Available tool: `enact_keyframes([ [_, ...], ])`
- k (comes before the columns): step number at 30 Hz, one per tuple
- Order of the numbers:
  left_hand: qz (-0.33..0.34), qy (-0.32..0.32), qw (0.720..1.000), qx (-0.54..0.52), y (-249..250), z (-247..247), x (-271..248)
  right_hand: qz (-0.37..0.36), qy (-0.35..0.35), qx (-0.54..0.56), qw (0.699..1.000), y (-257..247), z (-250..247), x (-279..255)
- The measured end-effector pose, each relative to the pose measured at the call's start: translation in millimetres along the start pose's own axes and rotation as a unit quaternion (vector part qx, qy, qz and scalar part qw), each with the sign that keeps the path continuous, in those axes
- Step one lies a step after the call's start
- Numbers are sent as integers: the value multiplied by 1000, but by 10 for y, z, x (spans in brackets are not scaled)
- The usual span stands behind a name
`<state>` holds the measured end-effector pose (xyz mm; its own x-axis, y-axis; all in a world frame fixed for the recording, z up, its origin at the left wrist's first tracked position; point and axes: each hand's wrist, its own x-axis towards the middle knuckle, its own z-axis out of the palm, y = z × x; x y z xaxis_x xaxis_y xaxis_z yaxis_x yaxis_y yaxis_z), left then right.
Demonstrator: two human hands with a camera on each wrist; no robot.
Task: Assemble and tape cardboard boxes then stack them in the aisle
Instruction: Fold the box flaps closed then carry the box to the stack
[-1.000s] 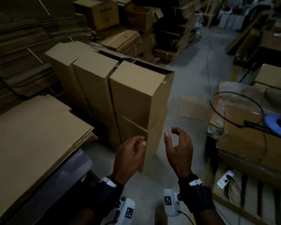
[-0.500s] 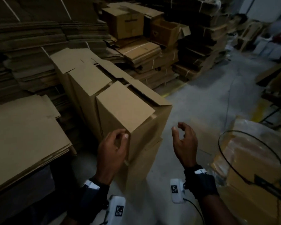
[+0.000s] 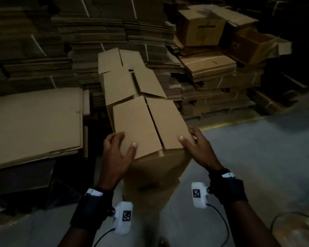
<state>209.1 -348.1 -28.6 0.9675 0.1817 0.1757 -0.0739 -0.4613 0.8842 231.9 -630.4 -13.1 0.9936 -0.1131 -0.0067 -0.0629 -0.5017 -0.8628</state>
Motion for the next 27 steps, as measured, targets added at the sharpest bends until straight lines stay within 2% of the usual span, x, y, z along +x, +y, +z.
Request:
enact_keyframes([
  [2, -57, -25, 997, 33, -24, 30, 54, 21, -96, 40, 994, -4, -85, 113],
  [5, -120, -72, 990, -29, -34, 11, 37, 30, -178, 71, 981, 18, -110, 276],
  [7, -139, -78, 984, -74, 18, -12, -23, 35, -199, 91, 975, 18, -73, 313],
  [12, -154, -62, 984, -58, 225, -99, -206, 28, -208, 105, 972, 3, -61, 201],
  [18, -180, -9, 982, -63, 501, -448, -713, 6, -242, 91, 966, -184, -115, -73],
  [27, -264, 102, 958, -40, 514, -1172, -1649, -50, -370, 74, 925, -559, 544, -586],
])
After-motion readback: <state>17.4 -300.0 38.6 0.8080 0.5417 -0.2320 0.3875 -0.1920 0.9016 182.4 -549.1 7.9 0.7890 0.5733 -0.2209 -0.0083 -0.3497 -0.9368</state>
